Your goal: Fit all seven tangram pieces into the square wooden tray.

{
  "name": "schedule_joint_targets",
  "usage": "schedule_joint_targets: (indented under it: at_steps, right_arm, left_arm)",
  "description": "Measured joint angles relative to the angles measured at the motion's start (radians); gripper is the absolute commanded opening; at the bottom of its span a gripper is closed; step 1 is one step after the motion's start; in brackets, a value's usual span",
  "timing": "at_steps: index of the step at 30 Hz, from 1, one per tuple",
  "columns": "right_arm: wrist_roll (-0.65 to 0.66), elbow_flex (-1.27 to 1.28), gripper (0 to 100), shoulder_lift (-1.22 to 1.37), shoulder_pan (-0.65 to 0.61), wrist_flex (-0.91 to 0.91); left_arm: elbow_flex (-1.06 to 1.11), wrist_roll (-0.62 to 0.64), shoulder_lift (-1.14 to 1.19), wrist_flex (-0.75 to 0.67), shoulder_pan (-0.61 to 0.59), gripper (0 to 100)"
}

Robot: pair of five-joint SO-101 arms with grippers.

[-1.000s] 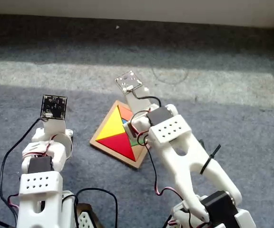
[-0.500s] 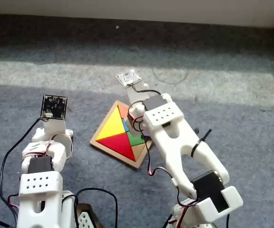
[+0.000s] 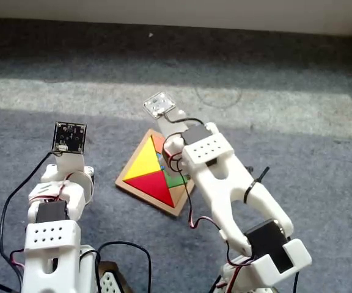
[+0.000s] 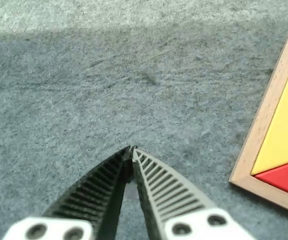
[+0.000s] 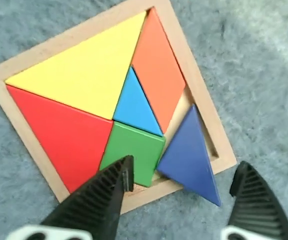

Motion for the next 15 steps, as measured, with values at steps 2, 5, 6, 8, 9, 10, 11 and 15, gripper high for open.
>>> schedule_joint_targets:
  at_steps: [2, 5, 6, 8, 9, 10, 11, 15]
  right_arm:
    - [0.029, 0.043, 29.6, 0.0, -0.008, -0.052]
    - [0.061, 0.077, 29.6, 0.0, -0.008, -0.091]
    - [0.064, 0.08, 29.6, 0.0, -0.008, -0.095]
    - [0.071, 0.081, 29.6, 0.0, -0.006, -0.1]
    - [0.071, 0.081, 29.6, 0.0, -0.003, -0.103]
    - [0.071, 0.081, 29.6, 0.0, 0.003, -0.104]
    - [0.071, 0.081, 29.6, 0.0, 0.014, -0.106]
    - [0.071, 0.081, 29.6, 0.0, 0.071, -0.107]
  left_arm:
    - [0.0, 0.0, 0.0, 0.0, 0.0, 3]
    - [0.0, 0.0, 0.0, 0.0, 0.0, 3]
    - [0.0, 0.0, 0.0, 0.0, 0.0, 3]
    - [0.0, 0.0, 0.0, 0.0, 0.0, 3]
    - [0.0, 0.0, 0.0, 0.0, 0.0, 3]
    - [0.0, 0.0, 0.0, 0.0, 0.0, 3]
    - [0.0, 0.0, 0.0, 0.0, 0.0, 3]
    - [0.0, 0.0, 0.0, 0.0, 0.0, 3]
